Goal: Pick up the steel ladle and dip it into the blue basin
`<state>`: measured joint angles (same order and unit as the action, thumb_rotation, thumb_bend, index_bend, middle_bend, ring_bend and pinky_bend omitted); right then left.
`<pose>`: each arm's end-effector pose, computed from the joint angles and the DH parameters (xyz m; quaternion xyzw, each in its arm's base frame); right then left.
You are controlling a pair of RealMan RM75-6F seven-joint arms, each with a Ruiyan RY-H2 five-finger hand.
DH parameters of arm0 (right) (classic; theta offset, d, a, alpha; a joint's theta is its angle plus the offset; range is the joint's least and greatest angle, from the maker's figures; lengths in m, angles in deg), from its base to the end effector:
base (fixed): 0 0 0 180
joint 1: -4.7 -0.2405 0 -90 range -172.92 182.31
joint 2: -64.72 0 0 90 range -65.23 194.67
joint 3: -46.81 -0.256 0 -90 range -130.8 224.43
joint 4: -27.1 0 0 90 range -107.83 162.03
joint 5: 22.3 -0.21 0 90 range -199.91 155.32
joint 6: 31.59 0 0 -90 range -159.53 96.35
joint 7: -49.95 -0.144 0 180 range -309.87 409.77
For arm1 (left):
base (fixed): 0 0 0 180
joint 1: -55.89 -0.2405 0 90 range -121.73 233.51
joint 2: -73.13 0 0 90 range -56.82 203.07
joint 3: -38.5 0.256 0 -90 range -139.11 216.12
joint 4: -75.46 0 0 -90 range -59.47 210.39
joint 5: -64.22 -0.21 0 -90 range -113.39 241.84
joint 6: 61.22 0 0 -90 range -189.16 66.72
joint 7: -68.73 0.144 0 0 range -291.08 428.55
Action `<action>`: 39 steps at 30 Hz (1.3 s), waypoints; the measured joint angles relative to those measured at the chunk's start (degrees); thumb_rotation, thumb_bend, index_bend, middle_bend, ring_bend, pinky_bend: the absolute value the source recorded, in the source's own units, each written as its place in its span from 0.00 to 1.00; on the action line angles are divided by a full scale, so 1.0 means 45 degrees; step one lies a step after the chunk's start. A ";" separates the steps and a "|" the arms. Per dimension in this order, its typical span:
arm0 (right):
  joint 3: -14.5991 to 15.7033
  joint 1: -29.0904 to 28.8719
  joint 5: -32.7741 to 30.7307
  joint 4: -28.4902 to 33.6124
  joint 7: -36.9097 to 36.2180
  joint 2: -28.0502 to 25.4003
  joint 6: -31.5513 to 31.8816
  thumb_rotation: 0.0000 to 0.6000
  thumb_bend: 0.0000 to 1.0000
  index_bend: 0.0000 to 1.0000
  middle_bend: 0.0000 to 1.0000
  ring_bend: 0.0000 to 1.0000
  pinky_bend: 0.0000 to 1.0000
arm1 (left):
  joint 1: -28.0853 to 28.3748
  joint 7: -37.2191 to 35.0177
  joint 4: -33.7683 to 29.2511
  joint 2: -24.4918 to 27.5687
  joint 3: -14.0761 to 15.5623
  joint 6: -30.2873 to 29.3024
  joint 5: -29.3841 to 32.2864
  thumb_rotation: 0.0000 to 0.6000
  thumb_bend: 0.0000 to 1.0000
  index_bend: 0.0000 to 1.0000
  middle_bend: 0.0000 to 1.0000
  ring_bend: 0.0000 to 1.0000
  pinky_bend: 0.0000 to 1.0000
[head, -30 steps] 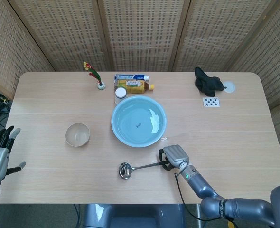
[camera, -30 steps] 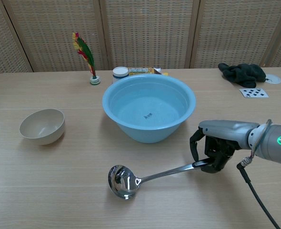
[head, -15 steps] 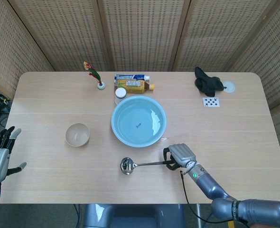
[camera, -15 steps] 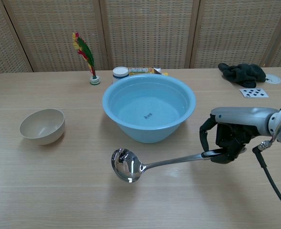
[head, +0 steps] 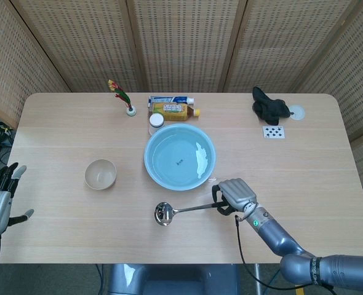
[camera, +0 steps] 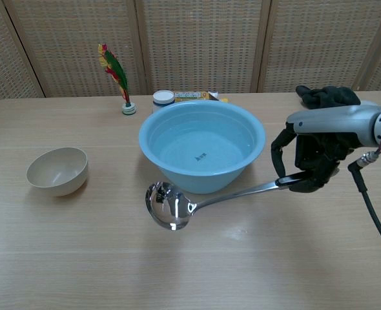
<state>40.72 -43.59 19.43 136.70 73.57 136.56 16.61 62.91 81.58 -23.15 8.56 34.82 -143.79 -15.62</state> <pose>-0.1301 -0.3030 0.0213 0.7530 -0.4960 0.2762 0.3328 -0.2961 0.1926 0.1475 -0.6032 -0.3799 -0.3398 0.6135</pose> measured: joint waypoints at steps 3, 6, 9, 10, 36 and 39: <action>-0.0206 -0.0337 -0.0483 0.0366 0.0252 -0.0299 0.0213 1.00 0.77 0.78 1.00 1.00 1.00 | 0.0005 -0.0030 0.0007 0.0012 -0.0030 0.0008 0.0055 1.00 0.00 0.00 0.00 0.00 0.00; -0.0458 -0.0733 -0.1027 0.0752 0.0463 -0.0618 0.0386 1.00 0.77 0.78 1.00 1.00 1.00 | 0.0005 -0.0037 -0.0010 0.0028 -0.0084 -0.0023 0.0115 1.00 0.00 0.00 0.00 0.00 0.00; -0.0698 -0.1162 -0.1553 0.0925 0.0713 -0.0806 0.0515 1.00 0.77 0.78 1.00 1.00 1.00 | 0.0008 -0.0075 -0.0019 0.0047 -0.0129 -0.0013 0.0213 1.00 0.00 0.00 0.00 0.00 0.00; -0.0760 -0.1306 -0.1743 0.0935 0.0810 -0.0832 0.0560 1.00 0.77 0.78 1.00 1.00 1.00 | 0.0012 -0.0084 -0.0015 0.0054 -0.0145 -0.0002 0.0255 1.00 0.00 0.00 0.00 0.00 0.00; -0.1066 -0.5908 -0.7720 -0.5660 0.5767 0.3325 0.2325 1.00 0.78 0.79 1.00 1.00 1.00 | 0.0285 -0.0553 0.0361 0.0200 -0.0458 0.0881 0.1445 1.00 0.00 0.00 0.00 0.00 0.00; -0.0758 -0.5988 -0.7232 -0.6412 0.6214 0.3815 0.2543 1.00 0.78 0.79 1.00 1.00 1.00 | 0.0349 -0.0584 0.0425 0.0194 -0.0470 0.1001 0.1514 1.00 0.00 0.00 0.00 0.00 0.00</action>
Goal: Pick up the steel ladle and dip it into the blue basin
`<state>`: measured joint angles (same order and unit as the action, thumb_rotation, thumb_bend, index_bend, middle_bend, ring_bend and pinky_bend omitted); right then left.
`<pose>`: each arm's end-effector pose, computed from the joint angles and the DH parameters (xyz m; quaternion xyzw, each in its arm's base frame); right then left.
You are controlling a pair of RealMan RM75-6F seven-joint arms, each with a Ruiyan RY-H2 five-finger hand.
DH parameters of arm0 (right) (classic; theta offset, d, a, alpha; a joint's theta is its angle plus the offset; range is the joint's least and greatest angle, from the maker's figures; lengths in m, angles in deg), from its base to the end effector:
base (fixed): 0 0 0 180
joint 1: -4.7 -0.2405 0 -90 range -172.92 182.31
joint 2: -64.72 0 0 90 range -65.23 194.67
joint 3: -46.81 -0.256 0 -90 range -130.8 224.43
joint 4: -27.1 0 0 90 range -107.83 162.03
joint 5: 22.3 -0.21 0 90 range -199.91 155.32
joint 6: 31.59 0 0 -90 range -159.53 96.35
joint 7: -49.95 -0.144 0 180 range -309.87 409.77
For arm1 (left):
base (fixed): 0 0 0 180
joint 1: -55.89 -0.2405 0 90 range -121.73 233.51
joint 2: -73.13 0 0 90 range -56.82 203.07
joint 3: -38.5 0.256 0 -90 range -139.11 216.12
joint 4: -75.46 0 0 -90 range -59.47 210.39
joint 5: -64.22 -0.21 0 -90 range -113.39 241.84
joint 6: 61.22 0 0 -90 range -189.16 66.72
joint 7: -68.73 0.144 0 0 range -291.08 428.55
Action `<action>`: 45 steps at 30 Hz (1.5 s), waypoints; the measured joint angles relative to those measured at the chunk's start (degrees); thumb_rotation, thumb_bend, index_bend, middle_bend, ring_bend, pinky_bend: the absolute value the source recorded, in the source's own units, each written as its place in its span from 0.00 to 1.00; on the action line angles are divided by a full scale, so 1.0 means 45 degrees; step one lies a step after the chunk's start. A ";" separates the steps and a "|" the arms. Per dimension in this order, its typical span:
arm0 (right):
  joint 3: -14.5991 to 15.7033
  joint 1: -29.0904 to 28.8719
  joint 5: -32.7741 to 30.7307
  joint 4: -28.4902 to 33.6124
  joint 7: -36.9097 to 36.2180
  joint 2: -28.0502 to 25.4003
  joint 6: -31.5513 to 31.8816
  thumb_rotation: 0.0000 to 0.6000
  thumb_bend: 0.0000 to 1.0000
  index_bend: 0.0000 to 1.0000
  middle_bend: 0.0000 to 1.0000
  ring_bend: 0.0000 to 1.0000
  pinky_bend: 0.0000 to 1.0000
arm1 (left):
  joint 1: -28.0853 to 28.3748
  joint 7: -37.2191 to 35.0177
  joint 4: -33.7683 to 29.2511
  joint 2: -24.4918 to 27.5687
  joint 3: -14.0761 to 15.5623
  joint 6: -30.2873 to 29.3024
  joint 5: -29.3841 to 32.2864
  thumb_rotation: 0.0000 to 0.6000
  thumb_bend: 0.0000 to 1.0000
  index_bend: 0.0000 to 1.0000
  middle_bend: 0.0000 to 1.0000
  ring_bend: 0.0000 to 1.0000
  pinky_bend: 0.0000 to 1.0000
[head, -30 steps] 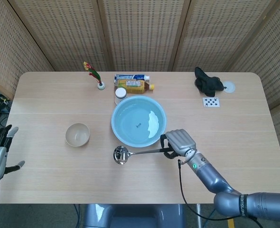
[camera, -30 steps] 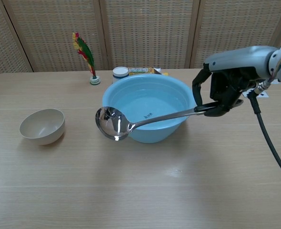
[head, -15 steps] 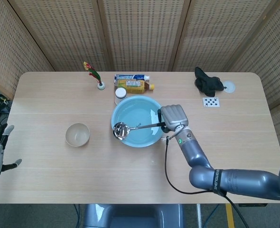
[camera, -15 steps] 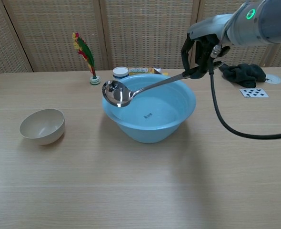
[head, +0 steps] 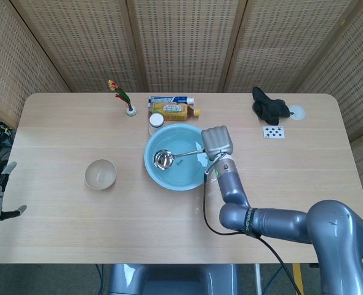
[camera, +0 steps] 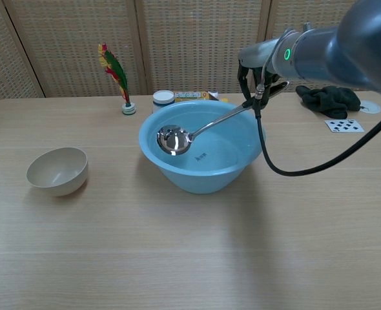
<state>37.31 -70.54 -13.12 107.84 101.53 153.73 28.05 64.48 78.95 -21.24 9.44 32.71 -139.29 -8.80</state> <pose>-0.0485 -0.4287 -0.0047 0.7374 -0.3396 0.2175 0.5419 -0.3146 0.2079 0.1552 -0.5785 -0.4146 -0.3188 0.6260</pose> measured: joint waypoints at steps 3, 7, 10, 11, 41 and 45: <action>0.0230 0.0007 0.0625 -0.0820 0.0308 0.0534 0.0257 1.00 0.79 0.80 1.00 1.00 1.00 | 0.0033 -0.0035 0.0047 -0.0001 -0.0016 0.0050 0.0047 1.00 0.00 0.00 0.00 0.00 0.00; 0.0452 0.0133 0.1406 -0.1641 0.0668 0.0974 0.0526 1.00 0.79 0.80 1.00 1.00 1.00 | 0.0074 -0.0054 0.0087 -0.0011 -0.0018 0.0128 0.0101 1.00 0.00 0.00 0.00 0.00 0.00; 0.0654 0.0302 0.1837 -0.2180 0.1065 0.1211 0.0613 1.00 0.79 0.80 1.00 1.00 1.00 | 0.0097 -0.0054 0.0092 -0.0015 -0.0018 0.0144 0.0115 1.00 0.00 0.00 0.00 0.00 0.00; 0.0701 0.0363 0.1950 -0.2307 0.1168 0.1274 0.0620 1.00 0.79 0.81 1.00 1.00 1.00 | 0.0097 -0.0050 0.0088 -0.0015 -0.0016 0.0138 0.0113 1.00 0.00 0.00 0.00 0.00 0.00; 0.0337 0.1353 0.2982 -0.3023 0.3830 0.2402 0.0620 1.00 0.81 0.82 1.00 1.00 1.00 | 0.0132 -0.0083 0.0147 -0.0039 0.0001 0.0133 0.0230 1.00 0.00 0.00 0.00 0.00 0.00; 0.0000 0.1424 0.2688 -0.2679 0.3960 0.2376 0.0697 1.00 0.81 0.83 1.00 1.00 1.00 | 0.0132 -0.0103 0.0128 -0.0019 0.0012 0.0133 0.0211 1.00 0.00 0.00 0.00 0.00 0.00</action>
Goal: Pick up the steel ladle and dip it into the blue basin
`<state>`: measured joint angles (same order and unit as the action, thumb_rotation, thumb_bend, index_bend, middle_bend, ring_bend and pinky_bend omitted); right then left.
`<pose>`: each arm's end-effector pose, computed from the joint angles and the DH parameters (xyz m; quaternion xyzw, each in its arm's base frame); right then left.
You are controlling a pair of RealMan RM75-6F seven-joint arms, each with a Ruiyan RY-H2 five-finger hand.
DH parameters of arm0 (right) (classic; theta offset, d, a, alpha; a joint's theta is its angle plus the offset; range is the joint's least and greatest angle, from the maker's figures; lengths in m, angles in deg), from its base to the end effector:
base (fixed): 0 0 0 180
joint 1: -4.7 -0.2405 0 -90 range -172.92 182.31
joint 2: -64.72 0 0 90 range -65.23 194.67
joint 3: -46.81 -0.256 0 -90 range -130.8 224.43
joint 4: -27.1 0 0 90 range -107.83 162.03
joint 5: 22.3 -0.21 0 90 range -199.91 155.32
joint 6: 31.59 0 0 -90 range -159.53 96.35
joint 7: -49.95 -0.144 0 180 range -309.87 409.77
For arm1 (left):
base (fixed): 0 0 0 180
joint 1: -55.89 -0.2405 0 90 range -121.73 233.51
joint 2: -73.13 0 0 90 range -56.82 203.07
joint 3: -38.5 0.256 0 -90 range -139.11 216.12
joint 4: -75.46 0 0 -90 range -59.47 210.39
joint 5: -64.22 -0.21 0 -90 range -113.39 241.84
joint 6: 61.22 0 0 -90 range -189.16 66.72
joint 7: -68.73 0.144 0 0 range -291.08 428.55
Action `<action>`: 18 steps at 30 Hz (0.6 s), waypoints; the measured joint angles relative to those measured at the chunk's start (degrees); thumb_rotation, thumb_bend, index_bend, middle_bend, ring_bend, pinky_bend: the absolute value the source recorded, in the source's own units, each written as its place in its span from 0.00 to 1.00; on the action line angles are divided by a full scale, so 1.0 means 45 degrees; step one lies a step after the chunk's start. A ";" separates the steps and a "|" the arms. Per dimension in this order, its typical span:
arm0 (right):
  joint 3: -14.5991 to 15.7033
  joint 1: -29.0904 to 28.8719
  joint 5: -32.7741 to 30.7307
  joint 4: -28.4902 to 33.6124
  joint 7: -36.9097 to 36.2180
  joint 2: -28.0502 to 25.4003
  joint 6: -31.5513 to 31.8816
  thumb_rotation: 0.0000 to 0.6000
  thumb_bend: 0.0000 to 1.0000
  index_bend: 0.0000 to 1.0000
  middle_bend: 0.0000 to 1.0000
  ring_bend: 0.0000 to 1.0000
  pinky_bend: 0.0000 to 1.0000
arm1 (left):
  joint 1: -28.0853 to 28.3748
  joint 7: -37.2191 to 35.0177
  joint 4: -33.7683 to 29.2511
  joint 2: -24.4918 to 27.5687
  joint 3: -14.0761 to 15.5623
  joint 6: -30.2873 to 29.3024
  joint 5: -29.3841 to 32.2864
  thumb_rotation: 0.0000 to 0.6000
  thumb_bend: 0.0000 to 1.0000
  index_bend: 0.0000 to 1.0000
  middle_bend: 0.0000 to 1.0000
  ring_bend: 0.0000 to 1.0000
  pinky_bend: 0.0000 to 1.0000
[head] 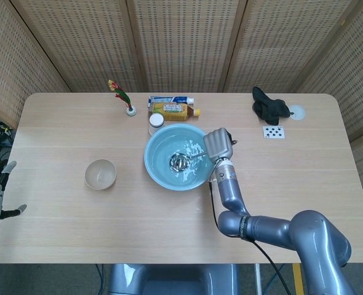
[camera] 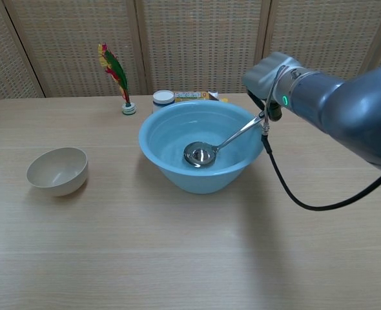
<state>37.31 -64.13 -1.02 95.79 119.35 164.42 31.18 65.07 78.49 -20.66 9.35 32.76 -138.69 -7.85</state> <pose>-0.0784 -0.4270 -0.0384 0.7631 -0.1771 0.1320 0.6074 -0.3172 0.2108 0.1550 -0.5767 -0.4189 -0.3162 0.6261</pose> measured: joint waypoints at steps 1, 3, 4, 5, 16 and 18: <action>-0.0091 0.0013 -0.0103 0.0067 0.0006 -0.0007 0.0011 1.00 0.81 0.83 1.00 1.00 1.00 | -0.0001 -0.0007 -0.0005 0.0004 0.0005 -0.0001 -0.0008 1.00 0.00 0.00 0.00 0.00 0.00; -0.0354 0.0041 -0.0430 0.0253 0.0014 -0.0037 0.0035 1.00 0.81 0.83 1.00 1.00 1.00 | -0.0010 -0.0053 -0.0013 0.0020 0.0018 -0.0007 -0.0029 1.00 0.00 0.00 0.00 0.00 0.00; -0.0497 0.0052 -0.0614 0.0352 0.0018 -0.0061 0.0047 1.00 0.81 0.83 1.00 1.00 1.00 | -0.0014 -0.0077 -0.0016 0.0027 0.0023 -0.0006 -0.0036 1.00 0.00 0.00 0.00 0.00 0.00; -0.0650 0.0063 -0.0814 0.0459 0.0022 -0.0090 0.0062 1.00 0.81 0.83 1.00 1.00 1.00 | -0.0016 -0.0101 -0.0023 0.0036 0.0026 -0.0004 -0.0041 1.00 0.00 0.00 0.00 0.00 0.00; -0.2441 0.0216 -0.3296 0.2200 -0.0175 -0.0950 0.0228 1.00 0.83 0.84 1.00 1.00 1.00 | -0.0017 -0.0168 -0.0085 0.0072 0.0083 0.0038 -0.0092 1.00 0.00 0.00 0.00 0.00 0.00; -0.2637 0.0250 -0.3538 0.2669 -0.0213 -0.1249 0.0314 1.00 0.83 0.84 1.00 1.00 1.00 | -0.0017 -0.0161 -0.0102 0.0069 0.0104 0.0044 -0.0111 1.00 0.00 0.00 0.00 0.00 0.00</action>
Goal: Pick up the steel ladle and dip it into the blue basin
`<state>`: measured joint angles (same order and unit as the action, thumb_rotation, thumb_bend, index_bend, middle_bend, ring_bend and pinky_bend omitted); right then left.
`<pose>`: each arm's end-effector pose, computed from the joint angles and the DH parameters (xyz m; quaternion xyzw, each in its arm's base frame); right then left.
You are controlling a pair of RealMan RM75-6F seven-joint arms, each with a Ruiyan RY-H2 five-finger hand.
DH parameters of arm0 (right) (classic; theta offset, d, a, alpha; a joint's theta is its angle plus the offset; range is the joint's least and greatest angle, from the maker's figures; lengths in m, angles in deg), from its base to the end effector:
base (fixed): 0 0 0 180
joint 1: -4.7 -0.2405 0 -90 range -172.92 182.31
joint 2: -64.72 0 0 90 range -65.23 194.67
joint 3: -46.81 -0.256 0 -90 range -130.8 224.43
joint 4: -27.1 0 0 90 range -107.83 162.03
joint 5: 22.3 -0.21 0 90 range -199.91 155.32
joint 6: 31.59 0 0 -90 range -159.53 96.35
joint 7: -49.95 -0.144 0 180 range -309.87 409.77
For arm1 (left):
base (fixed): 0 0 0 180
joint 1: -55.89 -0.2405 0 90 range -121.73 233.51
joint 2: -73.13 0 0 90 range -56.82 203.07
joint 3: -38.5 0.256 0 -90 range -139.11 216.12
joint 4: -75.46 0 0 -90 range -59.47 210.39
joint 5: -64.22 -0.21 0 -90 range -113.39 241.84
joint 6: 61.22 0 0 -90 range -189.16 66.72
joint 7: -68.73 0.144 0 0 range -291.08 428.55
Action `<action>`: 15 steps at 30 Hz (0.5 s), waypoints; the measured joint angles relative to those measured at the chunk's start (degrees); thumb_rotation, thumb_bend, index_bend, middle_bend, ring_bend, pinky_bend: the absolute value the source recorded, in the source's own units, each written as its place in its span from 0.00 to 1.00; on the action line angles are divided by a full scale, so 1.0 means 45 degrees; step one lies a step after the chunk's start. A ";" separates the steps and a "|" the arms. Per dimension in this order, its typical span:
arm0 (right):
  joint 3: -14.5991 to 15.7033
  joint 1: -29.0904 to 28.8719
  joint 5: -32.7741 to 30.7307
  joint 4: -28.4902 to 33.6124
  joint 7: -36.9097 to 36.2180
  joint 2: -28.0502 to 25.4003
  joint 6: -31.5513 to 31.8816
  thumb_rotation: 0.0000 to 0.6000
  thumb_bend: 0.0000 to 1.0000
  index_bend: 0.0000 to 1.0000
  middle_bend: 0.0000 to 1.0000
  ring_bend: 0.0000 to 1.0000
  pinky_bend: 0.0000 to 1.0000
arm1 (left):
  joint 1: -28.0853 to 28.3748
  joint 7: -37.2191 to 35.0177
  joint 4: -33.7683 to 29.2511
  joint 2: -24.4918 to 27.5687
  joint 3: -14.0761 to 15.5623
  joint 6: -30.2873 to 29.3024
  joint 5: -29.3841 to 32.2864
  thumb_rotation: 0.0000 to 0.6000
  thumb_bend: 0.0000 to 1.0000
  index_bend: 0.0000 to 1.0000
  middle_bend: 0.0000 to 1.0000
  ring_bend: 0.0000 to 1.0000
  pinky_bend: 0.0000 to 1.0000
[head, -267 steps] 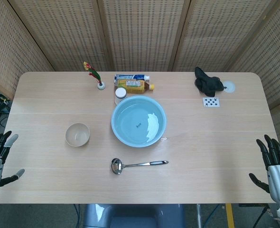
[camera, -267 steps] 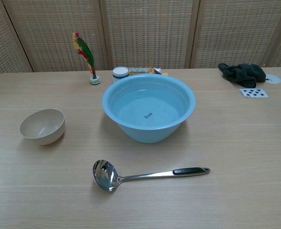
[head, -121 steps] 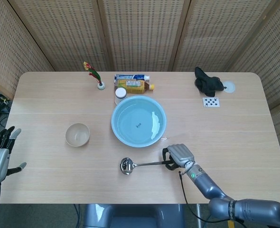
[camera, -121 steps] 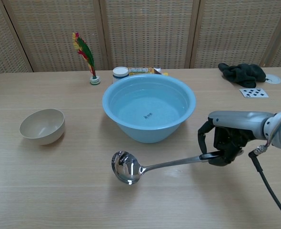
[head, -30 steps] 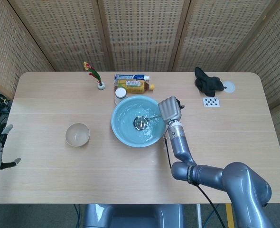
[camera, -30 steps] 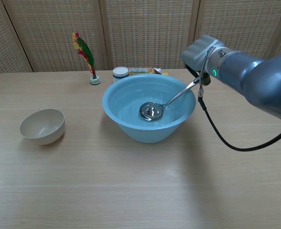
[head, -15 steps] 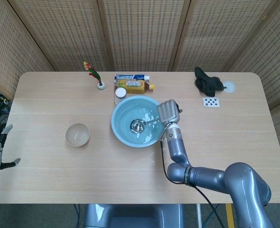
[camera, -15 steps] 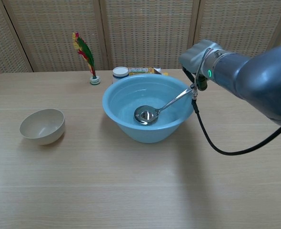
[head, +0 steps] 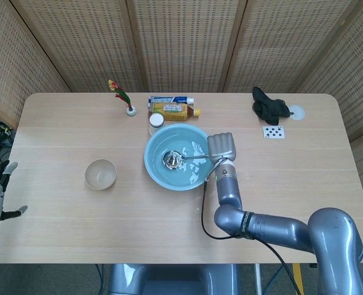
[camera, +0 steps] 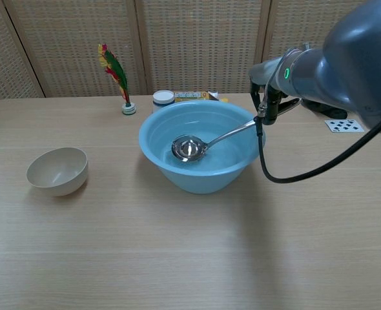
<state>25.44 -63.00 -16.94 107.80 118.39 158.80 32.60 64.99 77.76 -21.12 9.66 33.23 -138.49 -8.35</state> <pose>-0.0615 -0.4181 -0.0161 0.7167 -0.3705 0.1633 0.5678 -0.3161 0.2086 0.1539 -0.5789 -0.4242 -0.3183 0.6194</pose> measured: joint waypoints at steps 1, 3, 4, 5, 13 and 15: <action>-0.0069 0.0014 -0.0116 0.0183 -0.0013 -0.0125 0.0036 1.00 0.83 0.84 1.00 1.00 1.00 | 0.0001 -0.0001 -0.0002 0.0002 0.0001 0.0001 -0.0001 1.00 0.00 0.00 0.00 0.00 0.00; -0.0235 0.0042 -0.0402 0.0547 -0.0065 -0.0407 0.0108 1.00 0.83 0.84 1.00 1.00 1.00 | 0.0000 -0.0015 -0.0001 0.0008 0.0002 0.0005 0.0004 1.00 0.00 0.00 0.00 0.00 0.00; -0.0298 0.0051 -0.0500 0.0692 -0.0092 -0.0527 0.0137 1.00 0.83 0.84 1.00 1.00 1.00 | 0.0000 -0.0028 -0.0005 0.0017 0.0003 0.0009 0.0004 1.00 0.00 0.00 0.00 0.00 0.00; -0.0348 0.0056 -0.0586 0.0830 -0.0114 -0.0640 0.0171 1.00 0.83 0.84 1.00 1.00 1.00 | 0.0001 -0.0034 -0.0004 0.0022 0.0005 0.0011 0.0002 1.00 0.00 0.00 0.00 0.00 0.00; -0.0598 -0.0072 -0.1268 0.1591 -0.0052 -0.1384 0.0532 1.00 0.83 0.84 1.00 1.00 1.00 | 0.0023 -0.0071 0.0003 0.0033 0.0011 0.0074 0.0034 1.00 0.00 0.00 0.00 0.00 0.00; -0.0649 -0.0129 -0.1474 0.1732 -0.0007 -0.1573 0.0601 1.00 0.83 0.84 1.00 1.00 1.00 | 0.0033 -0.0069 0.0009 0.0029 0.0007 0.0097 0.0059 1.00 0.00 0.00 0.00 0.00 0.00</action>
<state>22.52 -63.58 -23.57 115.59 118.36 151.72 35.30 65.14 77.45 -21.08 9.80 33.26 -138.05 -8.08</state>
